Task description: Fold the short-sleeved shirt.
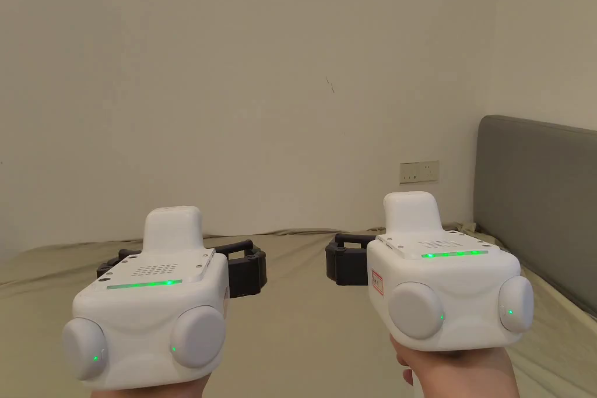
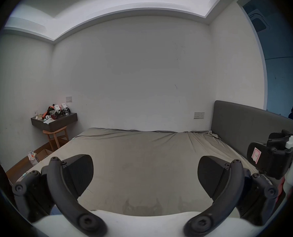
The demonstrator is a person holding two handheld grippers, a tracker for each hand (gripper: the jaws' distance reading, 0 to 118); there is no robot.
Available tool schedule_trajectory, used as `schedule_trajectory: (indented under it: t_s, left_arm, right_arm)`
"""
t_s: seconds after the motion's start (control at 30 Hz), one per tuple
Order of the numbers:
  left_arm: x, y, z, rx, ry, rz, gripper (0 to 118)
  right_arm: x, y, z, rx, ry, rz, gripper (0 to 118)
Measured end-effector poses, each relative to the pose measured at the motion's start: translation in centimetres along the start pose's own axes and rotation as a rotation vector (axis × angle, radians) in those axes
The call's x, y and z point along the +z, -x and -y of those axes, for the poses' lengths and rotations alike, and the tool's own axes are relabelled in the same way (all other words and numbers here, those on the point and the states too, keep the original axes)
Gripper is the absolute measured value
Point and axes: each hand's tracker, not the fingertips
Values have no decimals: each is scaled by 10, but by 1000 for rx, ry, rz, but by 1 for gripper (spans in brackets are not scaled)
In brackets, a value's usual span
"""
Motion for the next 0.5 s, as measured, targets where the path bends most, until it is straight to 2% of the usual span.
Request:
schedule_trajectory:
  t_s: [0.13, 0.33, 0.5]
  left_arm:
    - [1, -2, -1, -21, -6, -3, 118]
    - [2, 2, 0, -10, -3, -5, 118]
    - [3, 3, -1, -30, -2, -27, 118]
  right_arm:
    - [3, -1, -1, -4, -13, -17, 118]
    - [4, 3, -3, 22, -11, 14, 118]
    - [6, 12, -6, 4, 3, 3, 118]
